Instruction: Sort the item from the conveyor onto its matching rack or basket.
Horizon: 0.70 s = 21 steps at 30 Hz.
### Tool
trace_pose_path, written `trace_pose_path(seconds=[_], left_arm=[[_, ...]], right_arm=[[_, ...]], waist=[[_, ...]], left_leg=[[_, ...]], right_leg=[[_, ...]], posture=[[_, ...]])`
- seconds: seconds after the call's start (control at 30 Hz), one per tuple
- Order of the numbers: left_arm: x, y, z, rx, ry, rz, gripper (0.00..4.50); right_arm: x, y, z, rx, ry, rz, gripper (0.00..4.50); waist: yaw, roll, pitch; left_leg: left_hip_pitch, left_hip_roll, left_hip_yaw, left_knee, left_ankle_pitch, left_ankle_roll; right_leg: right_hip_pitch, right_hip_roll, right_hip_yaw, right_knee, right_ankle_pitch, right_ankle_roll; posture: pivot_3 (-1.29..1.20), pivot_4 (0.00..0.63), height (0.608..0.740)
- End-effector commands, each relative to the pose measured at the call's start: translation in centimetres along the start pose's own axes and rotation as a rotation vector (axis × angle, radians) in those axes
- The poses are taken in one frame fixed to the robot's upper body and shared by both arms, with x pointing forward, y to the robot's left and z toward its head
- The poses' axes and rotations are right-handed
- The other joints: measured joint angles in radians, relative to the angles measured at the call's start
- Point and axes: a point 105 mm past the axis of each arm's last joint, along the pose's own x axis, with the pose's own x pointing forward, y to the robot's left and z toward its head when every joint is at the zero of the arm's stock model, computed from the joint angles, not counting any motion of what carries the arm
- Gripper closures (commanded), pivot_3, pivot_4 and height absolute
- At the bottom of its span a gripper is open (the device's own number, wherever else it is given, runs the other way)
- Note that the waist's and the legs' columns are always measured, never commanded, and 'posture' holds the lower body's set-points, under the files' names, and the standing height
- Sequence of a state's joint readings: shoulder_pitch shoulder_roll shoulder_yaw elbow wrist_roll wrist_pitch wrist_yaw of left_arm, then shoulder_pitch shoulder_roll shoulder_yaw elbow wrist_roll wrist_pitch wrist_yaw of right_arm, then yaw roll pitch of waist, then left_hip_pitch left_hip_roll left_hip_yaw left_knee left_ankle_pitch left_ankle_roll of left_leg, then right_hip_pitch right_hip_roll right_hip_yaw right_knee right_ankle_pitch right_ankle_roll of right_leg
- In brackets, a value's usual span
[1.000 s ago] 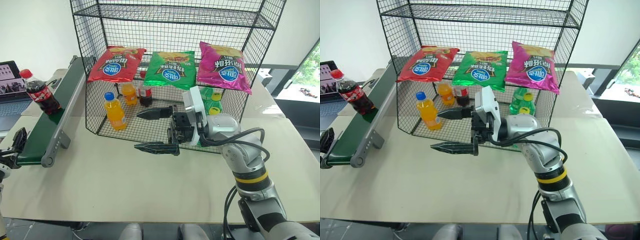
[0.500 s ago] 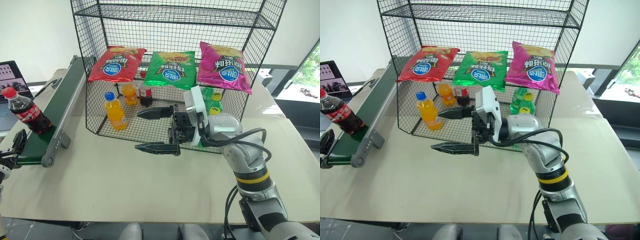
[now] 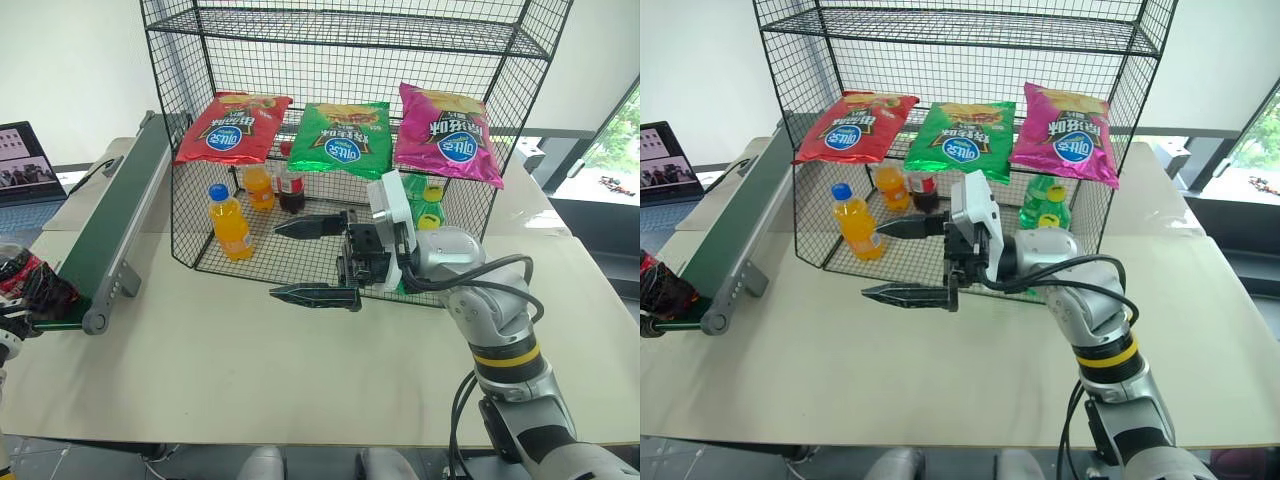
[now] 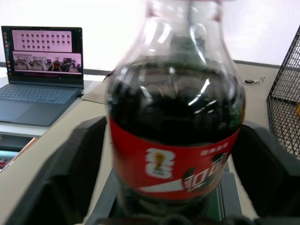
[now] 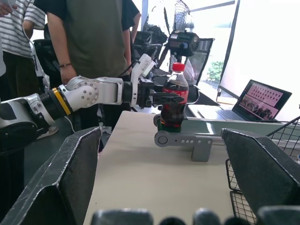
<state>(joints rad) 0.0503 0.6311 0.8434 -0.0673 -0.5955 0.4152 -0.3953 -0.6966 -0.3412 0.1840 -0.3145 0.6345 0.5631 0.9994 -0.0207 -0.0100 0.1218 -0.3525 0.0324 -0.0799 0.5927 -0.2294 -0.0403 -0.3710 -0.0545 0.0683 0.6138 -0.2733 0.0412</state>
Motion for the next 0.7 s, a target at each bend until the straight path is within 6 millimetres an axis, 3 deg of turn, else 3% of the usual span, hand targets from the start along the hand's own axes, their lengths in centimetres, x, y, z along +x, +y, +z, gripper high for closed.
trace_pose_path(seconds=[0.03, 0.2, 0.3, 0.47, 0.7], left_arm=[[0.2, -0.1, 1.6, 0.027, -0.048, -0.02, 1.47], [0.1, -0.9, 1.7, 0.018, -0.054, -0.049, 1.47], [-0.4, -2.3, 2.9, 0.026, -0.074, -0.095, 1.47], [-1.9, -7.3, 4.5, 0.036, -0.057, -0.306, 1.47], [-2.8, -16.8, 2.7, -0.007, 0.042, -0.664, 1.47]], right_arm=[[0.0, 0.3, 1.6, -0.051, -0.029, 0.01, 0.0], [0.0, 0.3, 1.6, -0.048, -0.028, 0.001, 0.0], [-0.4, 0.5, 1.2, -0.046, -0.017, -0.023, 0.0], [-2.1, 0.6, -0.1, -0.032, 0.025, -0.139, 0.0], [-4.7, 0.4, -2.2, -0.014, 0.089, -0.378, 0.0]], waist=[[0.002, 0.0, 0.0], [0.004, 0.0, 0.0], [0.005, 0.0, 0.001], [0.005, -0.007, 0.002], [0.006, -0.004, 0.003]], left_leg=[[0.0, 0.0, 0.0, 0.0, 0.0, 0.0], [0.0, 0.0, 0.0, 0.0, 0.0, 0.0], [0.0, 0.0, 0.0, 0.0, 0.0, 0.0], [-0.001, -0.001, 0.0, -0.001, 0.0, 0.0], [0.0, -0.001, 0.0, -0.001, 0.0, 0.0]], right_leg=[[0.0, 0.0, 0.0, 0.0, 0.0, 0.0], [0.0, 0.0, 0.0, 0.0, 0.0, 0.0], [0.0, 0.0, 0.0, 0.0, 0.0, 0.0], [0.0, -0.002, -0.001, -0.002, 0.0, 0.0], [0.0, -0.002, 0.0, -0.002, 0.0, 0.0]], posture=[[0.0, 0.15, 0.738], [0.0, 0.15, 0.738], [0.0, 0.15, 0.738], [0.0, 0.15, 0.738], [0.0, 0.15, 0.738]])
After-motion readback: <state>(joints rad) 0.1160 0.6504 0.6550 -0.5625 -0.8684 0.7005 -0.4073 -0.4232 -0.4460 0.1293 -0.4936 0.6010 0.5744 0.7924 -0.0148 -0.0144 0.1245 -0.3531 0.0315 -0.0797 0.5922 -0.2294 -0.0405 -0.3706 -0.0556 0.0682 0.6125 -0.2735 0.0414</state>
